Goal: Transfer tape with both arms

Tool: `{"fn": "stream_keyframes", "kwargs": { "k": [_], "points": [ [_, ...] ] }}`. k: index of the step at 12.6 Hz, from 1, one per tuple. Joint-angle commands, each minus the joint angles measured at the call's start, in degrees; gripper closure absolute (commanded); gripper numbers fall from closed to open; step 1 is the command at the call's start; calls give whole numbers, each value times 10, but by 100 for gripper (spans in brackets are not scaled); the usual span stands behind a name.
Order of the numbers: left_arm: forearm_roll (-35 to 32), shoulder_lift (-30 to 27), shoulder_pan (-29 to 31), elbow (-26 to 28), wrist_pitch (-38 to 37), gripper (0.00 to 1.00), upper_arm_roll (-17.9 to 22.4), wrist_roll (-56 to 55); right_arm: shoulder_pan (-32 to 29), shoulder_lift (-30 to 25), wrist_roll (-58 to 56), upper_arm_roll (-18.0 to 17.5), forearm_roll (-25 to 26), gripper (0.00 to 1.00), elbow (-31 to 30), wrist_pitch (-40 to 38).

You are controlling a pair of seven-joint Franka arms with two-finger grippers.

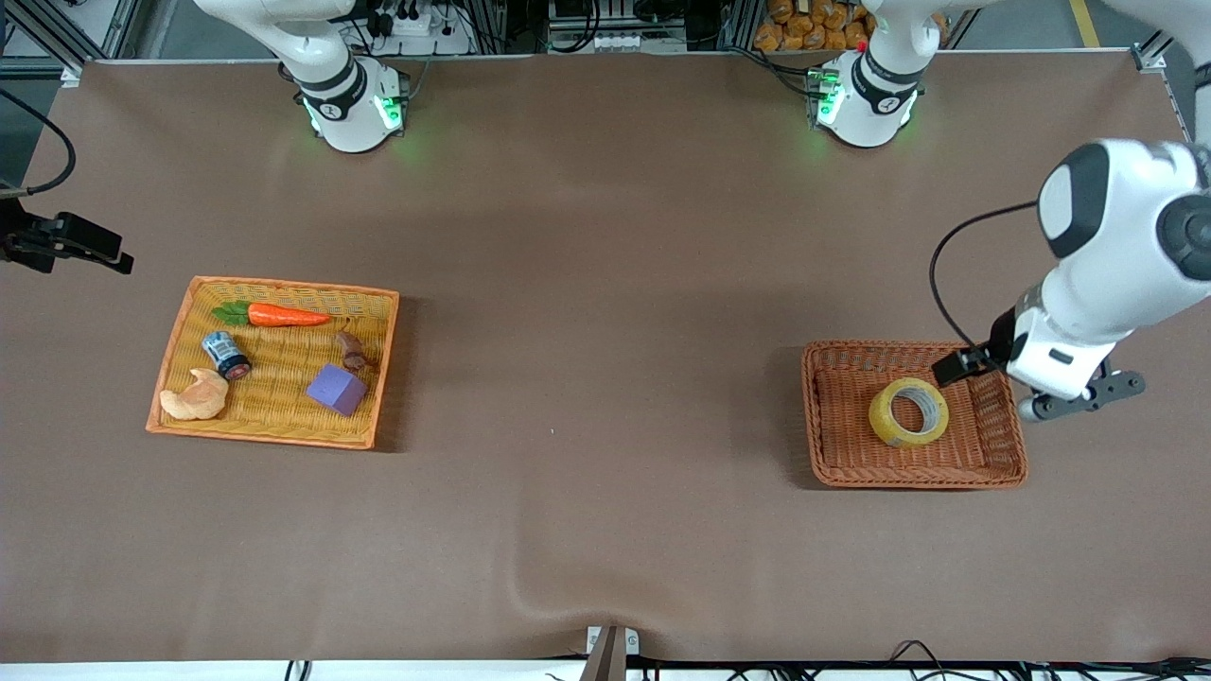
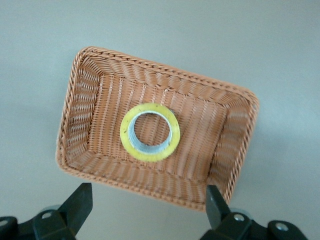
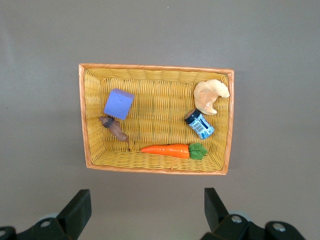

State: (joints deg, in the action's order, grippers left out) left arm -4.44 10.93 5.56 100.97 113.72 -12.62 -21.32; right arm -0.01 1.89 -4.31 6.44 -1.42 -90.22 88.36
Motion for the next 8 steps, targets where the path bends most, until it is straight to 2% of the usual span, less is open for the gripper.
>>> {"fn": "stream_keyframes", "kwargs": {
  "k": [1, 4, 6, 8],
  "points": [
    [4, -49, 6, 15, -30, 0, -17, 34, -1, 4, 4, -4, 4, 0, 10, -3],
    [27, -86, 7, 10, -86, 0, -3, 121, -2, 4, 4, -4, 5, 0, 10, -3],
    [34, -90, 8, -10, -121, 0, 4, 168, -2, 4, 4, -4, 5, 0, 10, -4],
    [31, -91, 7, -47, -190, 0, 7, 207, -2, 4, 4, -4, 5, 0, 10, -5]
  ]
}}
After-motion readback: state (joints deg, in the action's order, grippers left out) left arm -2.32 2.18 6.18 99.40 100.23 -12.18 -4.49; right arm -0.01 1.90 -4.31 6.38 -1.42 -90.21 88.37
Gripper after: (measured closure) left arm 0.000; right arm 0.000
